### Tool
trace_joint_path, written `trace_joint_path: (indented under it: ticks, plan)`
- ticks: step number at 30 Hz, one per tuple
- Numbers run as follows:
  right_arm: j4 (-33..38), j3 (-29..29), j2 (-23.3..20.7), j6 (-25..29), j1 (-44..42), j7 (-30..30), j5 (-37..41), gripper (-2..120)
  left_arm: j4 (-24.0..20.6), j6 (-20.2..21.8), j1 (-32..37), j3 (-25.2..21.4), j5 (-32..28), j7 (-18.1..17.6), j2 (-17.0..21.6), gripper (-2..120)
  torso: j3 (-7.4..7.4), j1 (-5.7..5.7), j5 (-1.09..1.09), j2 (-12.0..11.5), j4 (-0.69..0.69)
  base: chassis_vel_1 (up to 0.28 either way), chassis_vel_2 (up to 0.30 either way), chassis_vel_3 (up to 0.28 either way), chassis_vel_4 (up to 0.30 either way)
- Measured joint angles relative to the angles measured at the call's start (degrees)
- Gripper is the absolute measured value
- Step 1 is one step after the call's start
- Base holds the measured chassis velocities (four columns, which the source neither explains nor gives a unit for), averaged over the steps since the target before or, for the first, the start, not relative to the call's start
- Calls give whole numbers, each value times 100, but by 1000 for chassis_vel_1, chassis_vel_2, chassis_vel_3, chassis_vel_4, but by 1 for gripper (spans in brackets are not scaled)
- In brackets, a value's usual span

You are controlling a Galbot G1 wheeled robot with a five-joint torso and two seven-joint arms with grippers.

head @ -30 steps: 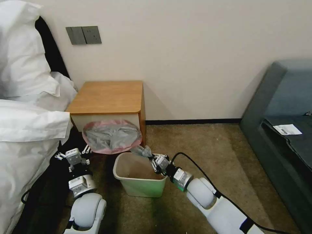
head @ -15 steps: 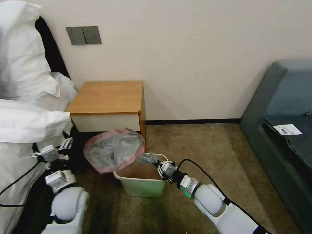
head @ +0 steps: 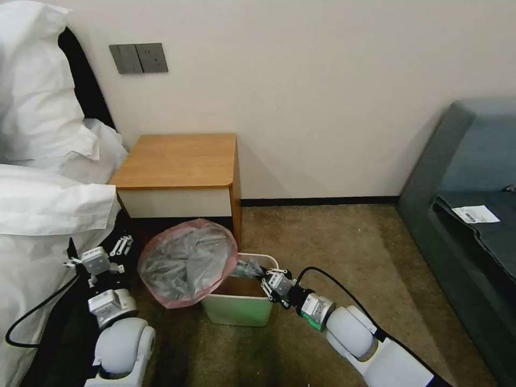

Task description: Pick up the garbage bag from the table and place it over the trash can.

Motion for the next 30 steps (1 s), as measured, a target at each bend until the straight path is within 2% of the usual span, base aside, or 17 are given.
trace_joint_path:
  ticks: [3, 5, 7, 8, 9, 12, 14, 17, 21, 23, 26, 30]
  plan:
    - [22, 18, -53, 18, -8, -57, 21, 33, -24, 1, 4, 18, 30, 2, 7, 98, 0, 0, 0, 0, 0, 0, 0, 0, 0]
    - [47, 61, -124, 23, -14, -101, 70, 43, -32, -7, 32, 27, 56, 2, 18, 98, 0, 0, 0, 0, 0, 0, 0, 0, 0]
    - [49, 68, -135, 25, -15, -105, 77, 44, -32, -10, 38, 28, 59, 2, 19, 98, 0, 0, 0, 0, 0, 0, 0, 0, 0]
    - [62, 119, -196, 43, -26, -128, 124, 53, -32, -29, 69, 36, 79, 2, 12, 98, 0, 0, 0, 0, 0, 0, 0, 0, 0]
    - [62, 119, -196, 43, -26, -128, 124, 53, -32, -29, 69, 36, 79, 2, 12, 98, 0, 0, 0, 0, 0, 0, 0, 0, 0]
    - [86, 216, -276, 79, -18, -181, 267, 70, -29, -68, 118, 64, 157, 2, -21, 98, 0, 0, 0, 0, 0, 0, 0, 0, 0]
    - [90, 230, -286, 86, -3, -200, 310, 73, -29, -70, 121, 73, 177, 2, -30, 98, 0, 0, 0, 0, 0, 0, 0, 0, 0]
    - [136, 252, -310, 74, 115, -269, 566, 89, -32, -71, 116, 104, 280, 3, -77, 98, 0, 0, -1, 0, 0, 0, 0, 0, 0]
    - [149, 218, -364, -48, 257, -317, 776, 99, -34, -65, 99, 122, 373, 3, -109, 98, 0, 0, -1, 0, 0, 0, 0, 0, 0]
    - [141, 186, -391, -115, 316, -322, 862, 100, -34, -63, 95, 126, 397, 3, -119, 98, 0, 0, -1, 0, 0, 0, 0, 0, 0]
    - [180, 64, -555, -665, 500, -365, 1361, 100, -37, -57, 94, 136, 477, 3, -167, 98, 0, 0, 0, 0, 1, 0, 0, 0, 0]
    - [262, -38, -724, -1070, 587, -363, 1726, 100, -48, -55, 98, 142, 530, 3, -184, 98, 0, 0, 0, 0, 0, 0, 0, 0, 0]
